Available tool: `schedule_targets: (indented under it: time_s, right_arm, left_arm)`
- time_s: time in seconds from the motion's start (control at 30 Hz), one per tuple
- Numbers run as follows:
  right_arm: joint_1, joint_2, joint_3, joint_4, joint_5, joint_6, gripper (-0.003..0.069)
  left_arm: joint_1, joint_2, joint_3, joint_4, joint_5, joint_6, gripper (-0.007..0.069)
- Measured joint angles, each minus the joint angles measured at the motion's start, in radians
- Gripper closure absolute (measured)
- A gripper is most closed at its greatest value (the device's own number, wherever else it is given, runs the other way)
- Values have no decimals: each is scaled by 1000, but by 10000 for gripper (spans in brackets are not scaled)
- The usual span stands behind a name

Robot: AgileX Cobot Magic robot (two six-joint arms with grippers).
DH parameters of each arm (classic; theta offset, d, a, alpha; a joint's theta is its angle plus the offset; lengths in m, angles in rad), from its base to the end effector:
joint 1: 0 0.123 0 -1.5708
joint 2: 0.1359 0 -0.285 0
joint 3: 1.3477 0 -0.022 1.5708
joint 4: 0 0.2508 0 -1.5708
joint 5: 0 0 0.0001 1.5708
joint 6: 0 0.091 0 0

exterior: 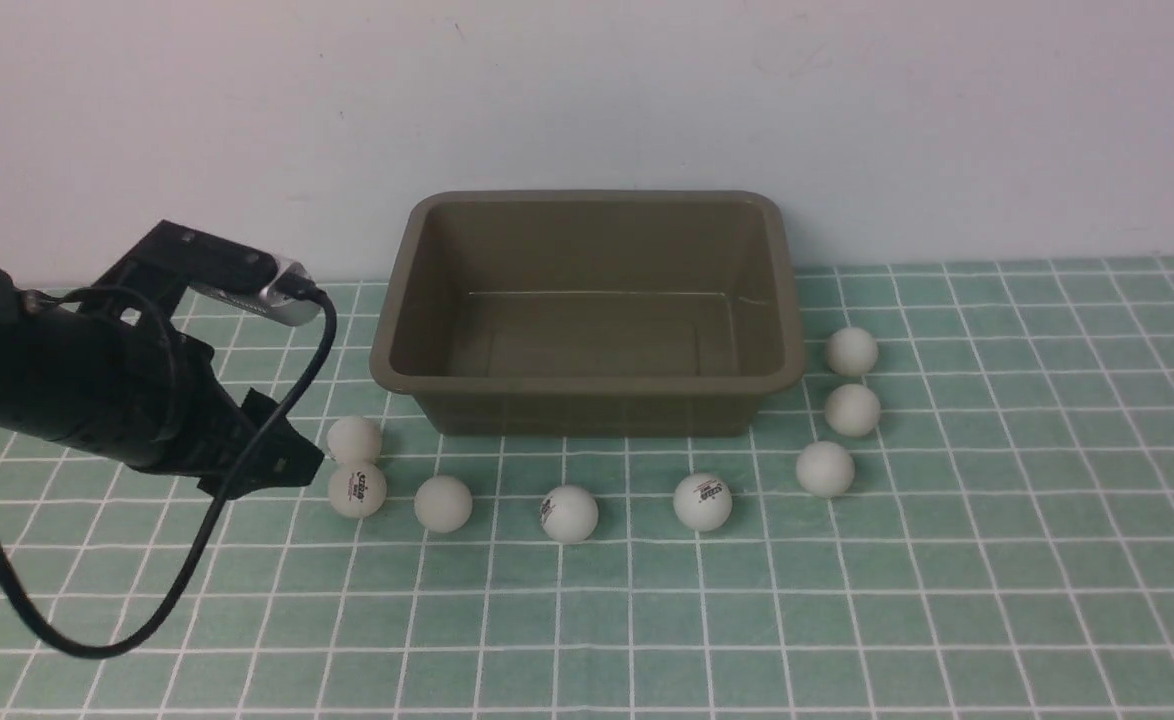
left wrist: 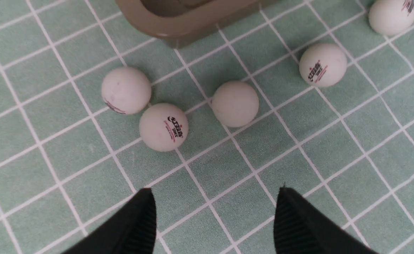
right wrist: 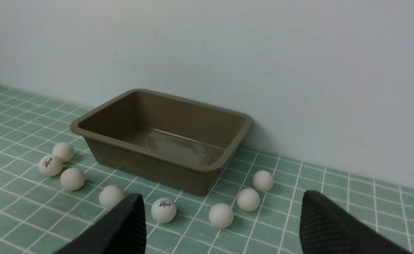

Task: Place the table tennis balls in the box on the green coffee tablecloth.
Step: 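Reach for and grasp a ping pong ball on the table beside the basket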

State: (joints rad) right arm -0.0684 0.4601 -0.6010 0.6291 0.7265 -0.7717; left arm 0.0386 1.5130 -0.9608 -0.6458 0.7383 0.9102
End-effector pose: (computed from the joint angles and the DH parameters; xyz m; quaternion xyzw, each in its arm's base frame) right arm 0.0830 0.0300 0.3288 -0.1935 0.7998 0.0711 0.5638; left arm 0.2956 -0.0255 0.2404 0.2198 0.9261 -0.1458 0.2696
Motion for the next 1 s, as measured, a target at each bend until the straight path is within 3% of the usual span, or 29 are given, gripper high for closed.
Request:
schedule_targets:
  time_s: [0.3, 0.63, 1.0]
  right_arm:
    - [0, 11, 0, 26, -5, -33, 127]
    - [0, 11, 0, 56, -5, -33, 127]
    - [0, 11, 0, 75, -5, -33, 127]
  left_arm:
    - [0, 149, -66, -2, -12, 0, 193]
    - [-37, 263, -70, -116, -144, 84, 184]
    - [-88, 317, -80, -138, -254, 107, 184]
